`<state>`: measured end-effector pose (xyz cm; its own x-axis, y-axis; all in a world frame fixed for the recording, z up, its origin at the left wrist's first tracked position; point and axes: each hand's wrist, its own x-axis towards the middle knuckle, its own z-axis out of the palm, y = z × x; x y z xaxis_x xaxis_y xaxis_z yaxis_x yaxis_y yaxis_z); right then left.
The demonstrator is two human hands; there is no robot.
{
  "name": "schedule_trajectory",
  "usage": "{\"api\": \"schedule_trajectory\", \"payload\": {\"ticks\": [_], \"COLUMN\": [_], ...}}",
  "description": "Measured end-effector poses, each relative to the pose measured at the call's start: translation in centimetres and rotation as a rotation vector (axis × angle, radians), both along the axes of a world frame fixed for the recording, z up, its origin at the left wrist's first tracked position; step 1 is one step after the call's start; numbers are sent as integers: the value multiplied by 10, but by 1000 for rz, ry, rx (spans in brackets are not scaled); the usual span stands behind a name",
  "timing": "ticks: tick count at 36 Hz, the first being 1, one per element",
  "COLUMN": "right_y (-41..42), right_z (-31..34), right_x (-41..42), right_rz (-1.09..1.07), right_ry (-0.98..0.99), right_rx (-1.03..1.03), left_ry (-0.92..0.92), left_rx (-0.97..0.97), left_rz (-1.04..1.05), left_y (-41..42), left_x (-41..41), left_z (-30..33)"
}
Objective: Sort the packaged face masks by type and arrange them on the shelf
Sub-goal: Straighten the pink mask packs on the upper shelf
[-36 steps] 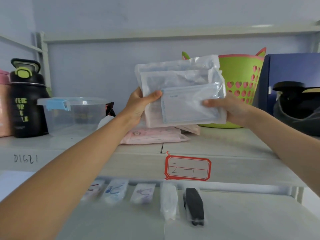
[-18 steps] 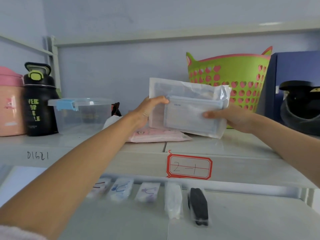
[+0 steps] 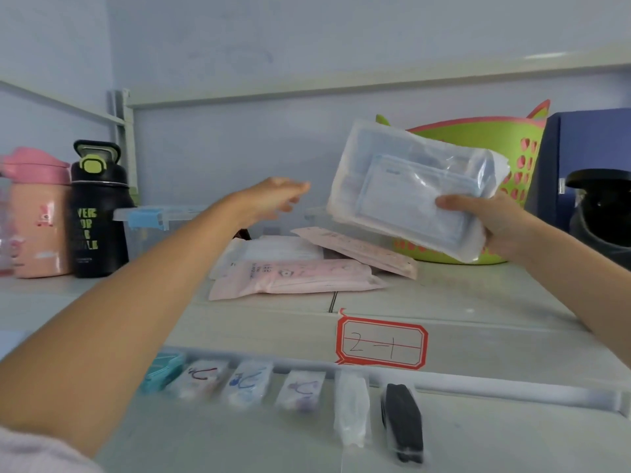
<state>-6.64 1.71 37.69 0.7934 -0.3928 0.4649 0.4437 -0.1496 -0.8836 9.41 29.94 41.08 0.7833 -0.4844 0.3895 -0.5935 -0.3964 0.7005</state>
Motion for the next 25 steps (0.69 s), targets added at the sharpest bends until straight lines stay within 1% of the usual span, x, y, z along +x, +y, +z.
{"api": "schedule_trajectory", "payload": {"ticks": [2, 4, 5, 7, 11, 16, 19, 21, 23, 25], "right_y": [-3, -4, -4, -3, -1, 0, -1, -1, -2, -4], "right_z": [0, -1, -1, -3, -6, -7, -7, -7, -7, -7], "right_x": [0, 0, 1, 2, 2, 1, 2, 3, 3, 4], "right_rz": [2, -17, -29, -51, -56, -59, -77, -82, -91, -106], "right_ry": [5, 34, 48, 79, 138, 147, 148, 146, 141, 131], "right_rx": [22, 32, 31, 22, 21, 13, 15, 18, 32, 49], "left_ry": [-119, -110, -77, -46, -105, -58, -147, -212, -304, -428], "left_rx": [387, 712, 818, 914, 920, 913, 841, 747, 641, 581], "left_rz": [164, 226, 229, 227, 264, 241, 245, 252, 285, 342], "left_y": [5, 7, 7, 5, 0, -1, -3, -3, -3, -4], "left_x": [13, 24, 29, 34, 46, 58, 64, 67, 69, 69], "left_z": [-6, -12, -15, -19, -22, -20, -18, -18, -18, -17]}}
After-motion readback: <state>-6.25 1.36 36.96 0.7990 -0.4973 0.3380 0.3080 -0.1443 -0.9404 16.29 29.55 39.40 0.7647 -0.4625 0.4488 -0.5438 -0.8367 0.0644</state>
